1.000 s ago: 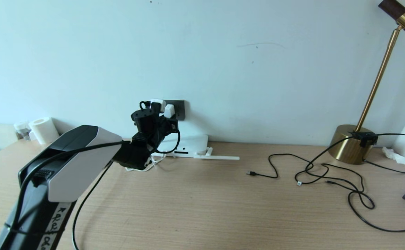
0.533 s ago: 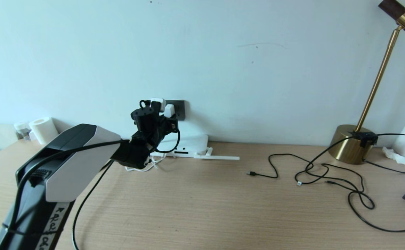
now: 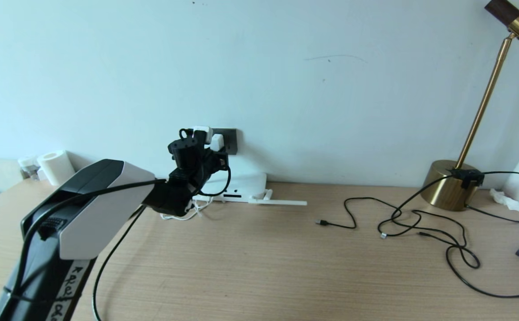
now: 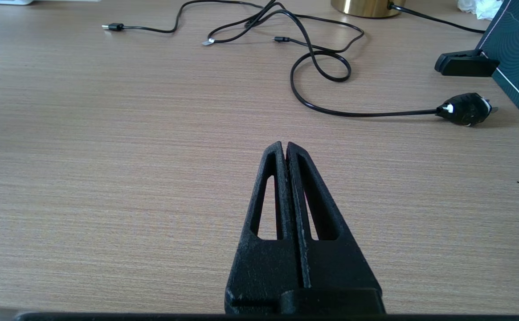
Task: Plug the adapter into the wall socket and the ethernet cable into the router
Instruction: Plug plug into socket
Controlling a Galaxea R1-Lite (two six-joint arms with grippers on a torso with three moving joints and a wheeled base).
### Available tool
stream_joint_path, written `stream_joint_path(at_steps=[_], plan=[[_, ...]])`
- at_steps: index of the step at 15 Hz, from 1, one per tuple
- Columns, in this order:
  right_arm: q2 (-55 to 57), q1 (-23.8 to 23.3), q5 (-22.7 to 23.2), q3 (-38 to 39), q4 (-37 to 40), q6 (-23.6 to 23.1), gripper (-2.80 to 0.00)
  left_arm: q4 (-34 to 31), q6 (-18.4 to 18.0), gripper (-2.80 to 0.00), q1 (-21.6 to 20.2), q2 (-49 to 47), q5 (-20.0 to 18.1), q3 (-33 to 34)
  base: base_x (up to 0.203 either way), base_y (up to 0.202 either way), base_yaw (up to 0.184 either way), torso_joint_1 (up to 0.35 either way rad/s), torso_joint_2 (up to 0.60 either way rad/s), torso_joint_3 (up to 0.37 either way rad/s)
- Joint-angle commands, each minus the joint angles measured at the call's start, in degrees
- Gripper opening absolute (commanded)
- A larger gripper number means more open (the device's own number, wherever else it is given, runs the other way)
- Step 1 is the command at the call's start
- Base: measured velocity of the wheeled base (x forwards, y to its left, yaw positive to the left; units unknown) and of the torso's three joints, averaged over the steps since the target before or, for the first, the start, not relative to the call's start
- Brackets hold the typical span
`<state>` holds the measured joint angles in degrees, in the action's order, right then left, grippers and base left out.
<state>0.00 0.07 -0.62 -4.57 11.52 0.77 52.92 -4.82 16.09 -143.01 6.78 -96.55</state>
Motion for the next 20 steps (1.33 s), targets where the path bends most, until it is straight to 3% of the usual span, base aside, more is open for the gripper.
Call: stream_joint_path(at_steps=[1,20], plan=[[0.1,0.0,0.0,0.0,0.1,0.0,-2.8,0.3,0.0,-2.8,0.0,-0.5,0.1,0.0,0.0,0.0,0.0,0.0,0.0,0.0],[0.1,0.0,0.0,0.0,0.1,0.0,-2.8,-2.2,0.1,-2.8,2.1,-2.6,1.7,-5.4,0.0,0.0,0.0,0.0,0.0,0.0]])
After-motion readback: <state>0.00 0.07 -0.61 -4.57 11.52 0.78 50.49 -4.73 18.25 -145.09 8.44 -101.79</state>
